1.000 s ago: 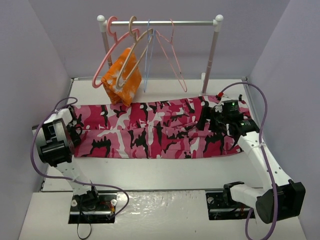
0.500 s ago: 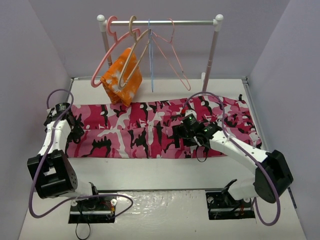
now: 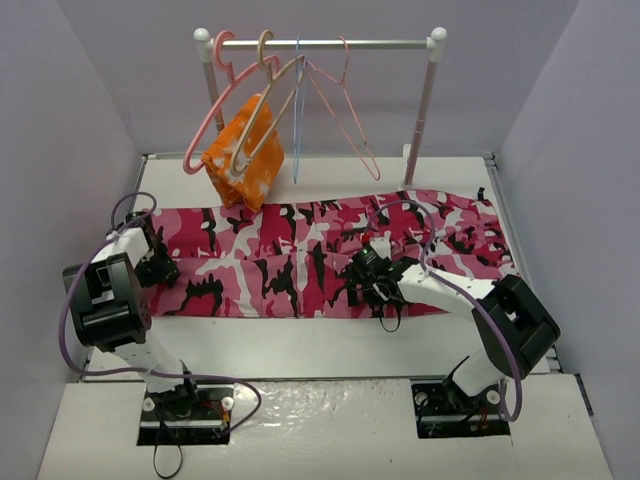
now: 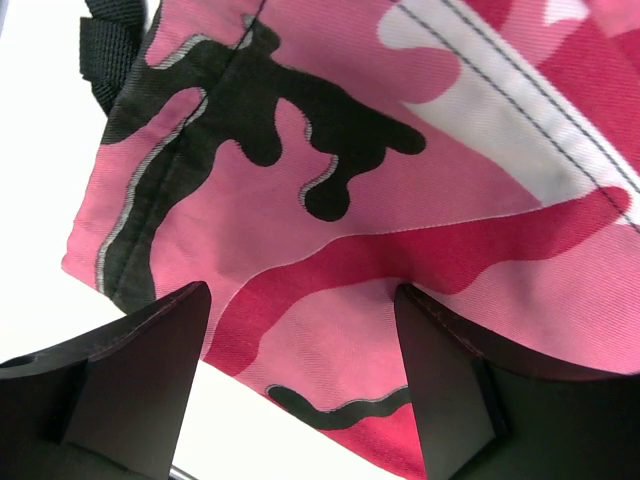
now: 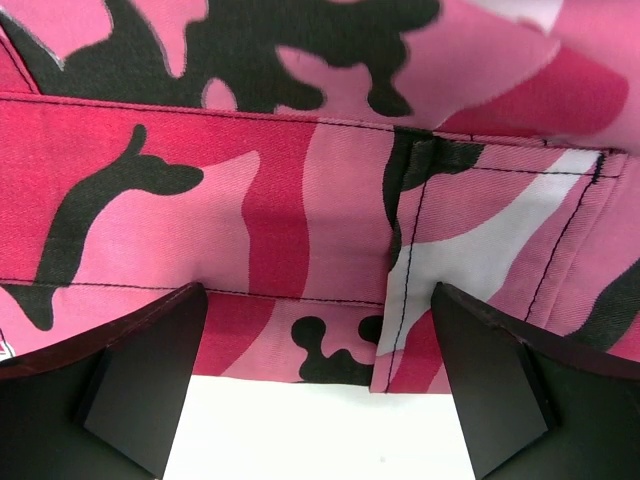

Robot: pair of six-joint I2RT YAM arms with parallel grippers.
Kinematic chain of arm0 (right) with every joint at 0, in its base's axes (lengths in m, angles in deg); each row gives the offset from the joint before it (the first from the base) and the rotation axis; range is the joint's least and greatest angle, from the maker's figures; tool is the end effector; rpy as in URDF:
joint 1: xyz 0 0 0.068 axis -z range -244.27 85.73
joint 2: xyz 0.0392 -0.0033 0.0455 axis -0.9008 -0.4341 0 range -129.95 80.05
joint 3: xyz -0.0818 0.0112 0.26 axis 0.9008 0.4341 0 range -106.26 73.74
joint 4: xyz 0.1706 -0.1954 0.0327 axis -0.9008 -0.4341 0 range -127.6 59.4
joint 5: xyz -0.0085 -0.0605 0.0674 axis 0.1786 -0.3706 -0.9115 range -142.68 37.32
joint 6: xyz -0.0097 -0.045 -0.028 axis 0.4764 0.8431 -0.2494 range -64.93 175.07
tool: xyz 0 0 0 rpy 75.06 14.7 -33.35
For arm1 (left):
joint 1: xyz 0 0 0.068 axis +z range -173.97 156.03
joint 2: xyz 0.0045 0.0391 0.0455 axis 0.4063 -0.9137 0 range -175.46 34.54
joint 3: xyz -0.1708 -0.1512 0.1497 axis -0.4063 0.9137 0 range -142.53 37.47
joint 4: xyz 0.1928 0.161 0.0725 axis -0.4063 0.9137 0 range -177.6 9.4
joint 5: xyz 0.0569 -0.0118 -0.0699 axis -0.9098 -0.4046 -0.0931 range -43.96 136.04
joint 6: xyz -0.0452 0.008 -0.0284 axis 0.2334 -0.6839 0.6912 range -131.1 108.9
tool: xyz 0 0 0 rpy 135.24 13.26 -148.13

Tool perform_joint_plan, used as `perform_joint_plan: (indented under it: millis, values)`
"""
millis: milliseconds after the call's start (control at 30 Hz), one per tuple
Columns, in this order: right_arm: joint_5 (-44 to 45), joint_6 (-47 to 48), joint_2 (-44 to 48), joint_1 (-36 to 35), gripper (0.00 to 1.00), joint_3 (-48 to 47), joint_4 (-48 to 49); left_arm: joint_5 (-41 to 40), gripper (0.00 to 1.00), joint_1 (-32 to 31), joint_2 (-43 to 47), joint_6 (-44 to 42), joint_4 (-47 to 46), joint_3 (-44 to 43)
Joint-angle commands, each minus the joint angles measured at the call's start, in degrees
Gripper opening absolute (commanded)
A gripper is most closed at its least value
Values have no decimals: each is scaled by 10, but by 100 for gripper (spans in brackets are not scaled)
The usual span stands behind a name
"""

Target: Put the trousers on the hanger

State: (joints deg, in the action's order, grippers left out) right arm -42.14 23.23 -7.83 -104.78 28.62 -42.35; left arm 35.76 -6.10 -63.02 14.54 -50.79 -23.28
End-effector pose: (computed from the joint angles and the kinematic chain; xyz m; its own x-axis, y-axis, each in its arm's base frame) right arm 0.2279 0.1862 0.1663 -0.8202 -0.0187 -0.5718 -0.1474 0.9726 0.1797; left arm 0.3003 0.1036 0.1719 -0.6717 -0.6641 -0.3285 -0.7106 0.7028 0.0322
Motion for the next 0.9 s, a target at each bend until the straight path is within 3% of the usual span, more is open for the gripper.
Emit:
perform_joint_plan:
  millis: [0, 300, 533, 700, 867]
  values:
    - [-69, -73, 22, -12, 93, 46, -126, -39, 71, 28, -9, -6, 72, 18]
    - [-165, -56, 73, -12, 95, 54, -171, 2, 71, 95, 41, 0, 81, 49]
    - [-23, -59, 131, 13, 95, -61, -218, 41, 71, 93, 176, -6, 75, 54]
    - [21, -3, 128, 128, 93, -110, -197, 73, 71, 47, 235, 12, 43, 68]
    - [5, 27, 87, 232, 92, -106, -126, 71, 71, -2, 191, 43, 18, 62]
